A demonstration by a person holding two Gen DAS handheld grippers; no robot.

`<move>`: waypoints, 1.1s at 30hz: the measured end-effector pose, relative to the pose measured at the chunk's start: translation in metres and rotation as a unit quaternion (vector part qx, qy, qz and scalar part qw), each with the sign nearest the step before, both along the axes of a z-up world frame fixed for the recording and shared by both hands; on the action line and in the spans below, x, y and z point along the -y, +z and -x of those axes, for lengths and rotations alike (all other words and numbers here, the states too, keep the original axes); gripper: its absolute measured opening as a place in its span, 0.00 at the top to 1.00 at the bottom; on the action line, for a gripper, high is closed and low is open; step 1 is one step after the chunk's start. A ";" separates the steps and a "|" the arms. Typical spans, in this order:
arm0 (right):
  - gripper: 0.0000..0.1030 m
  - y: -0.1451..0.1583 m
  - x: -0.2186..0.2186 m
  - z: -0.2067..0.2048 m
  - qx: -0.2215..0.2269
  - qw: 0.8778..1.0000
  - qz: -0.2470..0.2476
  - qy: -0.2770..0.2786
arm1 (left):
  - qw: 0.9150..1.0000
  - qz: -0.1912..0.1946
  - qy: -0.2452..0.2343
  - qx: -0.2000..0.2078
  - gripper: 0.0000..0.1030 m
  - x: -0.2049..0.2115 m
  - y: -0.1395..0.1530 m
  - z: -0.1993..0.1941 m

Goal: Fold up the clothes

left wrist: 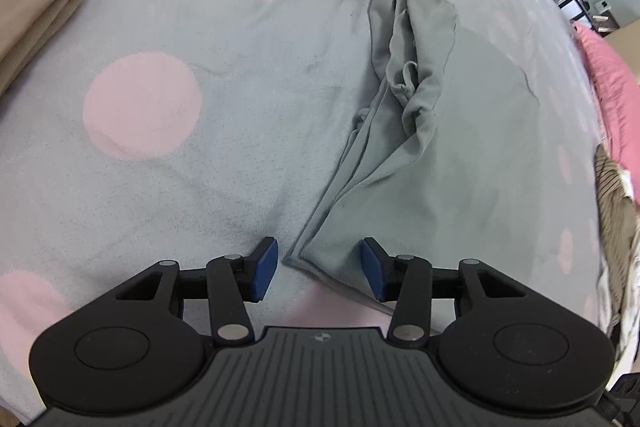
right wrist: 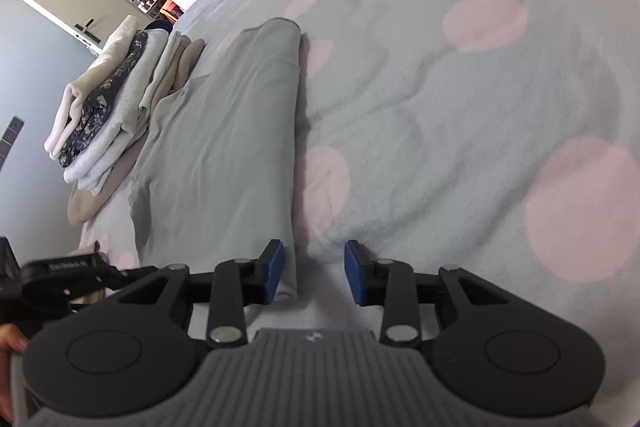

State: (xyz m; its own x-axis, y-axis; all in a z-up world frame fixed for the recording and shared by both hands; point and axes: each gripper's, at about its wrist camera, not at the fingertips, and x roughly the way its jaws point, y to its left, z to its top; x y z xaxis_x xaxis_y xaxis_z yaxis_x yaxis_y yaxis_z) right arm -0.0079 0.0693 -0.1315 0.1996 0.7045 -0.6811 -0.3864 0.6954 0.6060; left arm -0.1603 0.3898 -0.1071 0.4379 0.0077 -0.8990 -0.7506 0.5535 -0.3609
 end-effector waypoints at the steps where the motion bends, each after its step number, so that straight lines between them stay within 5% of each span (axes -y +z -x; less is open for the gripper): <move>1: 0.64 -0.002 -0.001 -0.001 -0.003 1.000 -0.006 0.001 | 1.000 -0.007 -0.005 -0.004 0.58 0.002 0.000 -0.003; 4: 0.65 -0.009 -0.006 -0.001 -0.019 0.999 -0.027 0.004 | 0.999 -0.029 -0.021 -0.013 0.59 0.009 0.001 -0.011; 6: 0.77 -0.014 -0.010 -0.002 -0.033 0.999 -0.040 0.007 | 0.999 -0.040 -0.028 -0.012 0.64 0.012 0.002 -0.013; 7: 0.86 -0.017 -0.012 -0.003 -0.046 0.998 -0.046 0.009 | 0.998 -0.045 -0.031 -0.011 0.70 0.013 0.003 -0.014; 10: 0.90 -0.017 -0.014 -0.003 -0.056 0.997 -0.051 0.006 | 0.998 -0.058 -0.039 -0.008 0.88 0.017 0.006 -0.017; 19: 0.92 0.026 -0.003 -0.004 -0.050 0.995 -0.078 0.035 | 0.996 -0.068 -0.057 0.007 0.90 0.029 0.038 -0.001; 33: 0.92 0.064 0.064 0.029 -0.086 0.988 0.026 0.123 | 0.988 0.009 -0.151 -0.018 0.91 0.100 0.056 0.053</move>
State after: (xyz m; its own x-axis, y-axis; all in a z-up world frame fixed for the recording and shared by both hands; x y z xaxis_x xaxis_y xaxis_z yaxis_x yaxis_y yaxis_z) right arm -0.0365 0.0051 -0.0671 -0.0946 0.6805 -0.7266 -0.4425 0.6250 0.6431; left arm -0.2137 0.2896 -0.0511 0.3856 -0.1336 -0.9130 -0.5653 0.7478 -0.3482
